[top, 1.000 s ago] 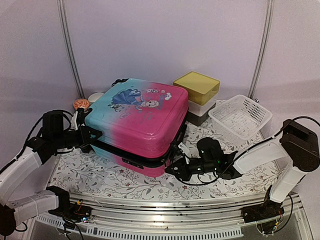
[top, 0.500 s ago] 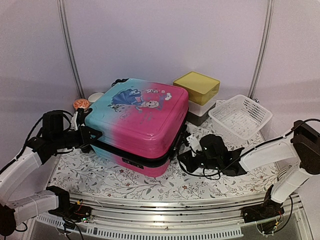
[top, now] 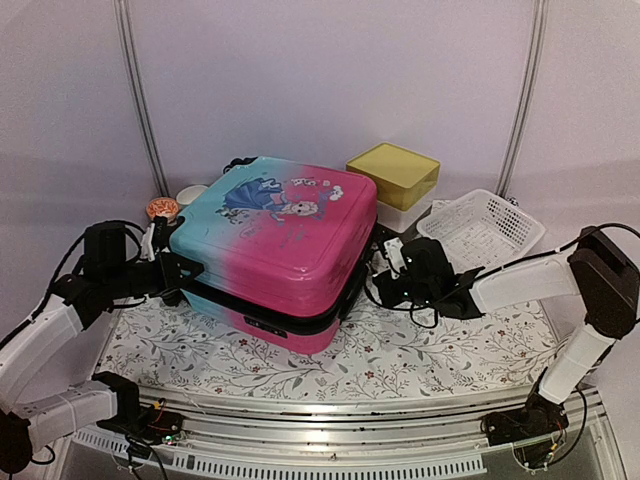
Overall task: Open, take out, and arrange the luggage
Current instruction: Unzip the zipper of the luggage.
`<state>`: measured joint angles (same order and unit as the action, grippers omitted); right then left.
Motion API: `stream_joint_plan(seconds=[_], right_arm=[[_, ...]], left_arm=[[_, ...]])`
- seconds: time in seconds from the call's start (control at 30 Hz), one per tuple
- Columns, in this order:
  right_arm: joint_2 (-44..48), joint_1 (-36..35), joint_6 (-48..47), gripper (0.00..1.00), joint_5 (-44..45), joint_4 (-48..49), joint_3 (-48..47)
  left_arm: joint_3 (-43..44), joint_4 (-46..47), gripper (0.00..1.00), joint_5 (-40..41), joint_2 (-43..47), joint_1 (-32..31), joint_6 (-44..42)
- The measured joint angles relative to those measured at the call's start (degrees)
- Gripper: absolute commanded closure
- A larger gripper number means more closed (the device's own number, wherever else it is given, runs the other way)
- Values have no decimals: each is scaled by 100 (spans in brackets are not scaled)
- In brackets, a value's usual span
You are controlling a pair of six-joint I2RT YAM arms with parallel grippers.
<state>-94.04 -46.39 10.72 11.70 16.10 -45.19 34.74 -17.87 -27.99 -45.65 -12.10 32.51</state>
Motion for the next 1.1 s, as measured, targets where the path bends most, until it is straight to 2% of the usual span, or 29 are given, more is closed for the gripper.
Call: stream_joint_plan(seconds=[0.5, 0.67, 0.77, 1.1], right_arm=[[-1399, 1331, -221, 96, -229, -586, -1875], [-1698, 1480, -31, 84, -354, -935, -2426], [-1692, 1543, 107, 77, -474, -970, -2433], [-791, 1725, 699, 71, -1644, -916, -1196]], left_arm=[[52, -133, 74, 87, 20, 0, -111], [85, -133, 74, 125, 17, 0, -125], [94, -133, 74, 146, 11, 0, -129], [98, -131, 71, 177, 13, 0, -157]])
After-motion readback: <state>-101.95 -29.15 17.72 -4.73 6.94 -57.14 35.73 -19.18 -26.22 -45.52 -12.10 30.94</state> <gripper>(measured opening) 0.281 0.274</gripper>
